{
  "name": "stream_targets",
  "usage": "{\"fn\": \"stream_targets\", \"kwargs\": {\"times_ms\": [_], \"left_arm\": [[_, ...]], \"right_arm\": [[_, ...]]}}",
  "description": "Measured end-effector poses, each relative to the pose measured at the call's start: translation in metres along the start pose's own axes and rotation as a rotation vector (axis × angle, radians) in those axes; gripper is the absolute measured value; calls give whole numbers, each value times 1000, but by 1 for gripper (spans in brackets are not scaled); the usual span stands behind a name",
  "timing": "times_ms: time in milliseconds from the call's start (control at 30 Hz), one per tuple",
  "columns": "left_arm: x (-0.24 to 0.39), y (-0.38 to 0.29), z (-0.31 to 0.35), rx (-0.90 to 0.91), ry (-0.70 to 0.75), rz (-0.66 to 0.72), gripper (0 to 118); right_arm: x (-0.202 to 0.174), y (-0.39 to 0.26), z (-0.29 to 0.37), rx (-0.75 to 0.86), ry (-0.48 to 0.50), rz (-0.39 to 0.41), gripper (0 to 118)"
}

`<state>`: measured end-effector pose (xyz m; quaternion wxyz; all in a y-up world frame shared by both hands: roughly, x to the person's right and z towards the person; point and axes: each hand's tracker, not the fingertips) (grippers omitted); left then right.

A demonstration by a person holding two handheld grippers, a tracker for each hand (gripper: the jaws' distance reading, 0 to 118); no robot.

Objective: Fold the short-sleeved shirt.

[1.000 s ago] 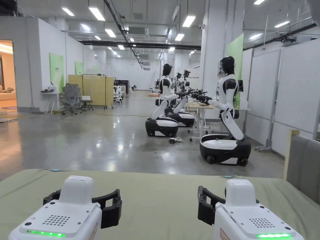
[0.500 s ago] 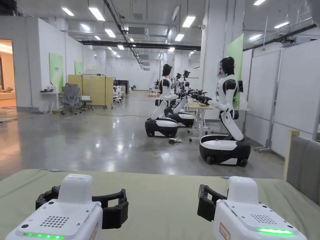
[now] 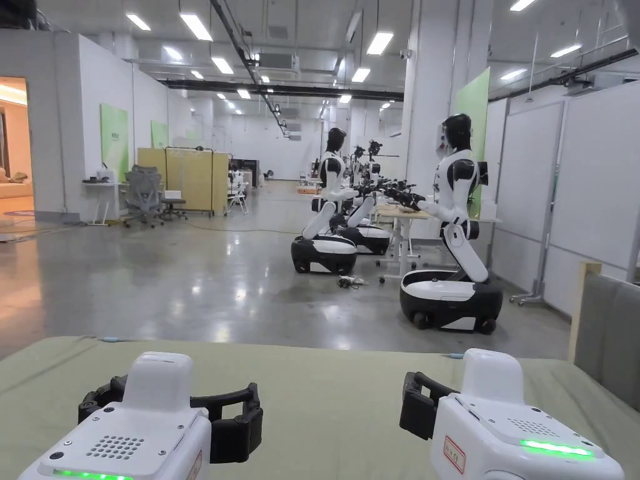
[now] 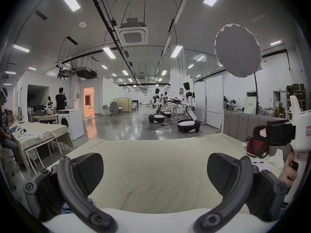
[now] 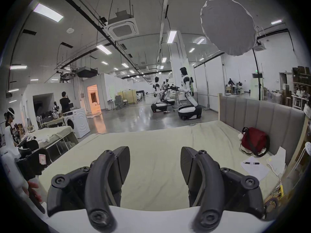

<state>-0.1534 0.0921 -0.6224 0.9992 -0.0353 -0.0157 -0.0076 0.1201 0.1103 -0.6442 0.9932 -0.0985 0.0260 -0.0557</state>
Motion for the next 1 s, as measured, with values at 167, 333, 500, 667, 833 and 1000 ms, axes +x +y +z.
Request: {"fn": "stream_targets", "kwargs": {"times_ms": [167,333,500,667,833,1000], "left_arm": [[0,-1,0,-1,-13,24,118],[2,-1,0,-5,-15,21,118],[5,-1,-1,-10,-22,20,118],[8,-1,0,-12,-27,20,118],[9,0,-1,-19,-31,19,118],[10,1,0,-13,-31,22,118]], "right_arm": [[-1,-2,1,15,-2,5,69],[-3,-3,2,26,-18,21,69],[-4,-4,4,26,9,41,69],[-2,-2,3,25,25,31,69],[6,-1,11,56,57,-23,69],[4,-5,11,41,21,5,70]]}}
